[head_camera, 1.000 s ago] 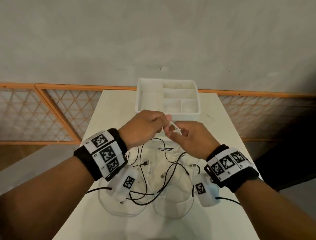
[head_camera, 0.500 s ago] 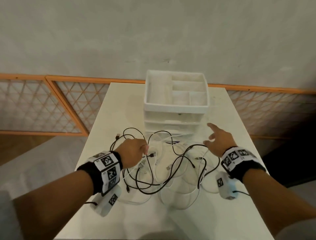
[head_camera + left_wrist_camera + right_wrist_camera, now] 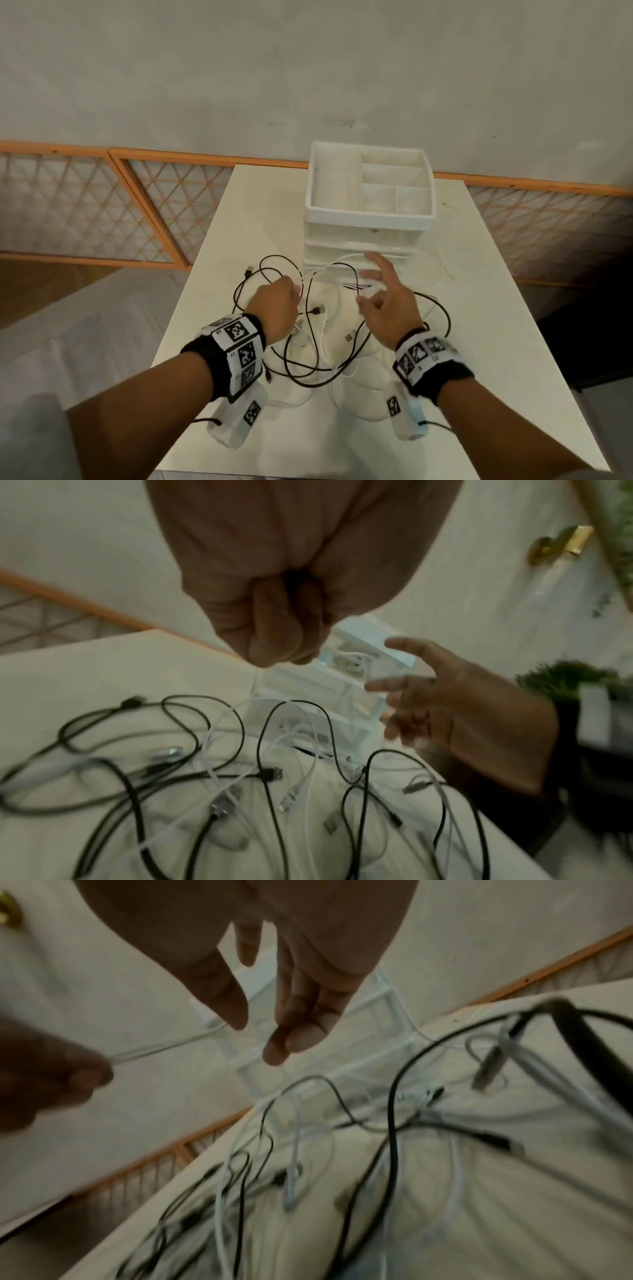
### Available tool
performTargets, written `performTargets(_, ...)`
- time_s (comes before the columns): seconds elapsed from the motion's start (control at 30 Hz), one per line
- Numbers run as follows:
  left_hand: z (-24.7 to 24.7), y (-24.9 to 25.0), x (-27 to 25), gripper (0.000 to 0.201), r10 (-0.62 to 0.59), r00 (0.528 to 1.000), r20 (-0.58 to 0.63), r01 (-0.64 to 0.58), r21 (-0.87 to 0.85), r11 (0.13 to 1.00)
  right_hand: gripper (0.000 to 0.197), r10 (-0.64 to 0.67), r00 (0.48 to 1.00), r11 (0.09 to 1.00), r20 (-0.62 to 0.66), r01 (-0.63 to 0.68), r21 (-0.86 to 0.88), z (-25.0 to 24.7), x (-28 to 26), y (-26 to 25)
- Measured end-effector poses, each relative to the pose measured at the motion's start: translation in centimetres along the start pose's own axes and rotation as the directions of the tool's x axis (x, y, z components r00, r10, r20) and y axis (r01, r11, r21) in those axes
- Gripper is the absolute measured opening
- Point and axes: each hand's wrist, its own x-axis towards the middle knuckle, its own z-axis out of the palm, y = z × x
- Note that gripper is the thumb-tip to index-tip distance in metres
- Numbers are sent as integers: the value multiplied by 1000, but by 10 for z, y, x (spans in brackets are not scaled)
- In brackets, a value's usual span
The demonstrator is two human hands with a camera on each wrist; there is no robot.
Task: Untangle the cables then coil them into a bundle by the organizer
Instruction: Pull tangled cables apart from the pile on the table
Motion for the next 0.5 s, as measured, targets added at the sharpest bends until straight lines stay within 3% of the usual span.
performTargets(0.07,0,-7,3,28,-113,992,-54,101,-192,976,44,44,999,997,4,-44,-58,19,-7,12)
performTargets(0.13,-4,-8,6,29,-164,986,-37,141,-355,924,27,111,988,974,106,-86,-210,36,-4,24)
performTargets(0.2,-10,-1,4,32,-137,990,-21,117,-401,908,28,208,945,954,252,-140,-264,51,6,28)
performTargets(0.27,-16,8,0,34,-117,993,27,115,-485,867,33,294,909,954,296,-262,-145,61,20,26)
performTargets(0.33,-23,17,-4,27,-103,991,87,135,-593,794,24,317,918,948,239,-317,-37,64,30,18)
performTargets(0.43,-35,23,-7,18,-115,992,54,121,-678,725,25,269,957,956,110,-279,90,49,29,-3)
performTargets(0.5,-39,22,-5,20,-128,991,36,119,-672,731,24,197,976,941,94,-215,260,32,25,-24)
